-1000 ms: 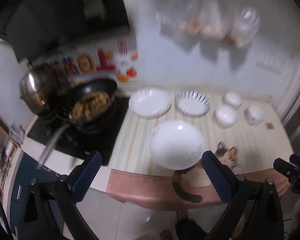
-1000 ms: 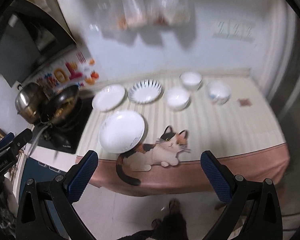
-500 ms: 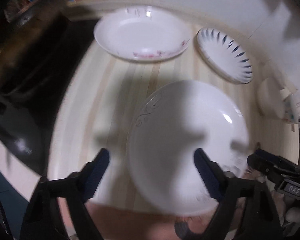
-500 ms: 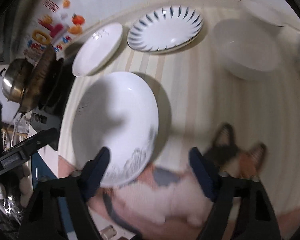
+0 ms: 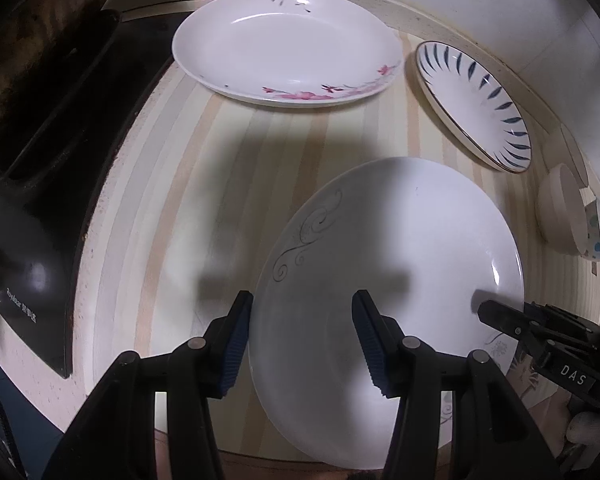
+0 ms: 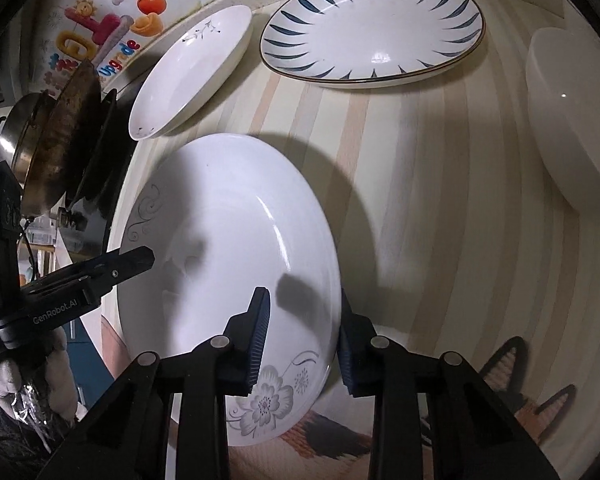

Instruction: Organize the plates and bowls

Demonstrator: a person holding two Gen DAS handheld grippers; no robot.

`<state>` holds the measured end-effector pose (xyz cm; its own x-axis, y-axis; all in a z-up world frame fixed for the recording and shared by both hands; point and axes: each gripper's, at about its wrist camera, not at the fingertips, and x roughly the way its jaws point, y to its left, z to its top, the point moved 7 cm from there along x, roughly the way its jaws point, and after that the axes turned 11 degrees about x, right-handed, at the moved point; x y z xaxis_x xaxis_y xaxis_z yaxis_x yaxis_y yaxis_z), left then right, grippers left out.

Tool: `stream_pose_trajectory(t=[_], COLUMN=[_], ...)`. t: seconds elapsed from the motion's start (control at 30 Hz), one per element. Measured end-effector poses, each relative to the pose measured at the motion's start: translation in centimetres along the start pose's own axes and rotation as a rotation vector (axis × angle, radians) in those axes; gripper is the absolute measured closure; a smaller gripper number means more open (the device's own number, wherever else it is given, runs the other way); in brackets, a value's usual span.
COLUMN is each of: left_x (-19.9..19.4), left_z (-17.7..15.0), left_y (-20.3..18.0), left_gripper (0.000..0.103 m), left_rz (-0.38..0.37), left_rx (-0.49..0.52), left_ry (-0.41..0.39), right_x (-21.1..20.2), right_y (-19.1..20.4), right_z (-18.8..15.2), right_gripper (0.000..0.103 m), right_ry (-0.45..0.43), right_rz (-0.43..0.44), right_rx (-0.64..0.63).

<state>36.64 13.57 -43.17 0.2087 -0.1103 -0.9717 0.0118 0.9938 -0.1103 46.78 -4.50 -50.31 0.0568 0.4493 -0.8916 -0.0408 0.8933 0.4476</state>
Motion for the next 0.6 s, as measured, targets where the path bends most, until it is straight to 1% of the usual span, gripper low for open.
stream_pose_trajectory(t=[0.13, 0.33, 0.47, 0.6], left_x=[-1.0, -2.4, -2.5, -1.4], left_z=[-0.5, -1.5, -2.2, -1.7], left_y=[-1.4, -4.7, -7.7, -10.6], left_gripper=[0.055, 0.055, 0.055, 0.055], left_rz=[0.0, -0.022, -0.049, -0.073], left_rx=[0.03, 0.076, 0.113, 0.142], left_ry=[-0.002, -0.002, 0.002, 0.015], right_x=[-1.2, -4.7, -7.4, -9.6], right_y=[-0.6, -2.9, -5.1, -8.1], right_z=[-0.5, -1.7, -2.8, -3.8], right_gripper=[0.07, 0.07, 0.07, 0.07], right_ry=[-0.001, -0.015, -0.033, -0.046], right_rz=[0.001, 0.007, -0.003, -0.013], right_rx=[0.005, 0.024, 0.046, 0.084])
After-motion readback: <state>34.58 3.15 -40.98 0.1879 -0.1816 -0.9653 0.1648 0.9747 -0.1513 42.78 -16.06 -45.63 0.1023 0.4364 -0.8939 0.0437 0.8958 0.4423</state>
